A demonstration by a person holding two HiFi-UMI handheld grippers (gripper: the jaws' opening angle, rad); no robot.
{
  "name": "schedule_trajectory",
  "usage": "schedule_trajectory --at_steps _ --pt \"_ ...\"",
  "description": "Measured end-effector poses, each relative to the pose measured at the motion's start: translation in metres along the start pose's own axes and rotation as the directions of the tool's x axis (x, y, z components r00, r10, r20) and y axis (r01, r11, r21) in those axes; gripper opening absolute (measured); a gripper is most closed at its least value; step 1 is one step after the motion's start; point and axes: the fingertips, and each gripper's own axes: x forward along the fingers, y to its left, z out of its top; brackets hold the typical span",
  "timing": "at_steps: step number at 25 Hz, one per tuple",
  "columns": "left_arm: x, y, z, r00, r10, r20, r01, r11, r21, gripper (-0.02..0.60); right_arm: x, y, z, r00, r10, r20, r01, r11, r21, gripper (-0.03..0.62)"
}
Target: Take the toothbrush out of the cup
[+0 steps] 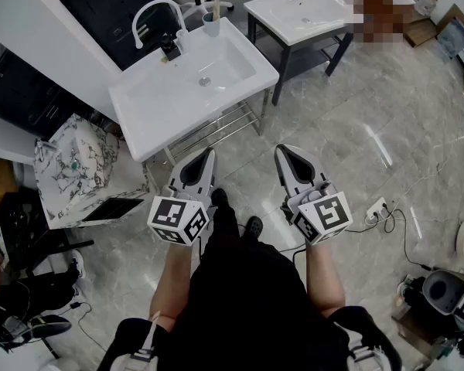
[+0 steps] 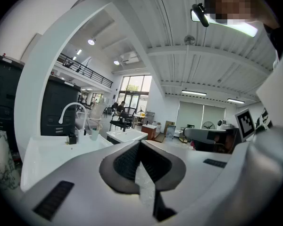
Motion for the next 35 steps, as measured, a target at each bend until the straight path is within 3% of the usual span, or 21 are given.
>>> schedule_trajectory --at_steps 5,9,18,35 --pt "0.005 -0.006 -0.006 1.000 -0.008 0.000 0.008 1.000 -0.006 0.012 -0.005 0.004 0.002 1.000 0.013 0.023 -0.013 1.000 0.006 0.031" --pt "0.010 -0.018 -0.008 1.000 -0.030 -0.002 0.030 1.000 -0.005 0.013 -0.016 -0.007 0.003 0.998 -0.033 0.047 0.033 0.999 0.003 0.031" --pt "0.037 -0.021 -0.010 0.998 -0.064 -0.013 0.064 0.998 -0.006 0.012 -0.012 -0.028 -0.004 0.998 -0.050 0.037 0.048 0.998 0.047 0.031" --pt "0.171 0.055 0.037 0.993 -0.114 0.028 0.115 0.993 -0.034 0.012 0.110 -0.118 0.032 0.996 -0.081 0.023 0.079 0.996 0.051 0.031"
